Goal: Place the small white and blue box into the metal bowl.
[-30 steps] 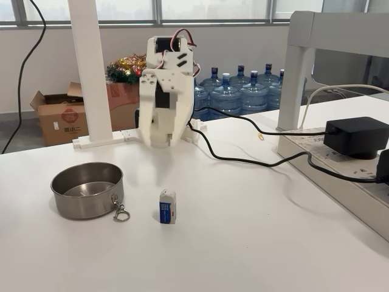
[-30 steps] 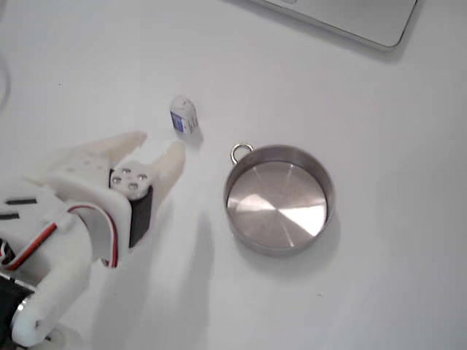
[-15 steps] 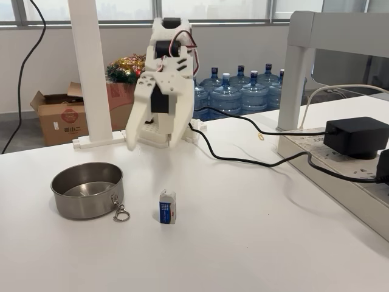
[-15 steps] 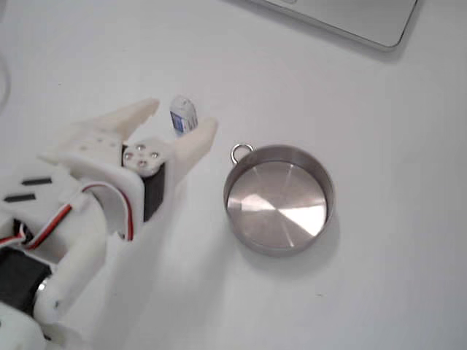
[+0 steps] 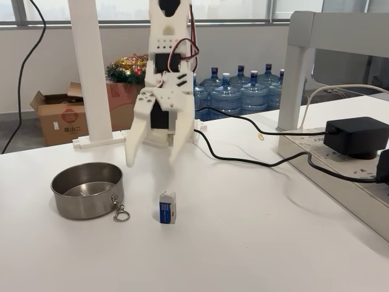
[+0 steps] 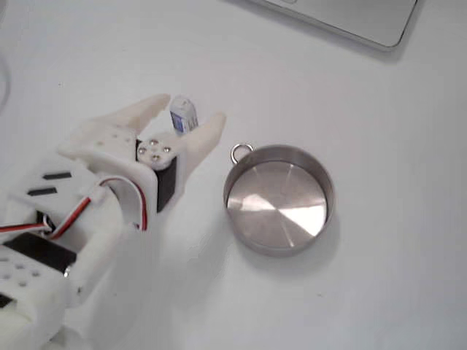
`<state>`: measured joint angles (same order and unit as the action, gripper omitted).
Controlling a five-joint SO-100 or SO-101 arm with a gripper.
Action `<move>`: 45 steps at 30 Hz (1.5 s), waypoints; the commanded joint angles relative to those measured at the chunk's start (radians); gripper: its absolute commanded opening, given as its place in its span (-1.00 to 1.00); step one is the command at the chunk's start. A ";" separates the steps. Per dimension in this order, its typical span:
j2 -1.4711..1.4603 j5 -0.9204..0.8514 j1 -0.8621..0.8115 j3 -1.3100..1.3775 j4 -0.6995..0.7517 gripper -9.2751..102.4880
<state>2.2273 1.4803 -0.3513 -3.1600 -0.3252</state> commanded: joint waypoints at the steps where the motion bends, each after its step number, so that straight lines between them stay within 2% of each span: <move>1: -0.081 0.011 0.026 -0.025 -0.074 -0.39; 12: -0.288 0.012 0.041 0.127 -0.081 -0.39; 33: -0.440 0.012 0.054 0.276 -0.081 -0.39; 45: -0.466 0.072 0.063 0.331 -0.083 -0.39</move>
<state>1.7610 1.5478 -0.2899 -2.8639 -0.3912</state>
